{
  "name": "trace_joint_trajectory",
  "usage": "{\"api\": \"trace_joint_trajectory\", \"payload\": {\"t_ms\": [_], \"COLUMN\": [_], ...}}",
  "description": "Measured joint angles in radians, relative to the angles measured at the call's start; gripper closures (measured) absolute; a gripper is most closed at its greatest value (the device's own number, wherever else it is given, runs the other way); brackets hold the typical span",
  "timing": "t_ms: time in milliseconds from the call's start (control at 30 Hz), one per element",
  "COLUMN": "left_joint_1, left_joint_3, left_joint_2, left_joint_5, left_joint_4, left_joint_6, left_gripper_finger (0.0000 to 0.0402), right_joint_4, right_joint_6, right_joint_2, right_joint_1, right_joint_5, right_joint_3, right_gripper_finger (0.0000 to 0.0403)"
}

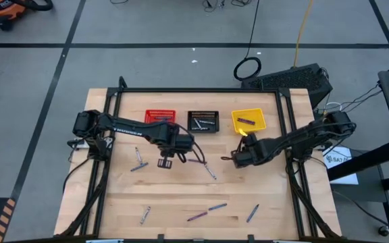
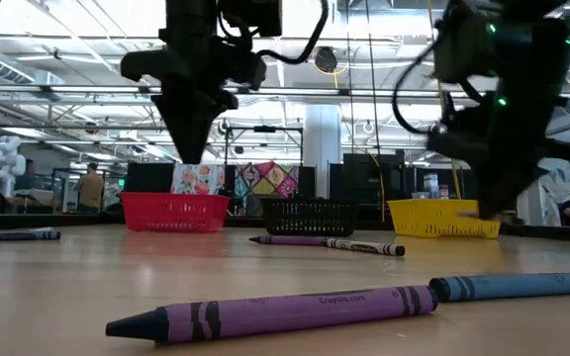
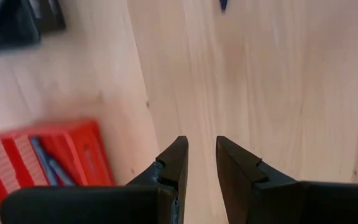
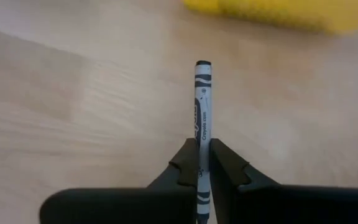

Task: Sort crayons
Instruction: Put the black crayon into the black basket

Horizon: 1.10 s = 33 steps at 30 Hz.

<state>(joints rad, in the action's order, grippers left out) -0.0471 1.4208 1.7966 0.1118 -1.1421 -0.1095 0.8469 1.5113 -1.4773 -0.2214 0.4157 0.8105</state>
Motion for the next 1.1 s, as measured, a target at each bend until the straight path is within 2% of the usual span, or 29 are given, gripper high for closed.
{"api": "trace_joint_trajectory", "payload": {"t_ms": [200,333,633,900,1100], "left_joint_1": [-0.001,-0.001,-0.01,-0.079,-0.144], "left_joint_3": [-0.027,-0.052,-0.073,-0.073,-0.073], "left_joint_2": [0.0,0.0,0.0,0.0,0.0], "left_joint_5": [0.002,0.002,0.002,0.002,0.001], "left_joint_4": [-0.055,-0.097,-0.167,-0.223,-0.24], "left_joint_6": [0.034,0.08,0.177,0.249,0.322], "left_gripper_finger": [0.0326,0.0326,0.0326,0.0326,0.0326], "right_joint_4": [-0.025,-0.076,-0.311,-0.607,-0.677], "right_joint_6": [-0.177,-0.339,-0.662,-0.996,-1.14], "right_joint_2": [0.0,0.0,0.001,0.001,-0.003], "right_joint_1": [0.05,0.117,0.248,0.354,0.423], "right_joint_5": [0.082,0.088,0.076,-0.033,-0.107], "right_joint_3": [0.075,0.107,0.114,0.116,0.116], "right_gripper_finger": [0.0402,0.0402,0.0403,0.0403,0.0403]}}
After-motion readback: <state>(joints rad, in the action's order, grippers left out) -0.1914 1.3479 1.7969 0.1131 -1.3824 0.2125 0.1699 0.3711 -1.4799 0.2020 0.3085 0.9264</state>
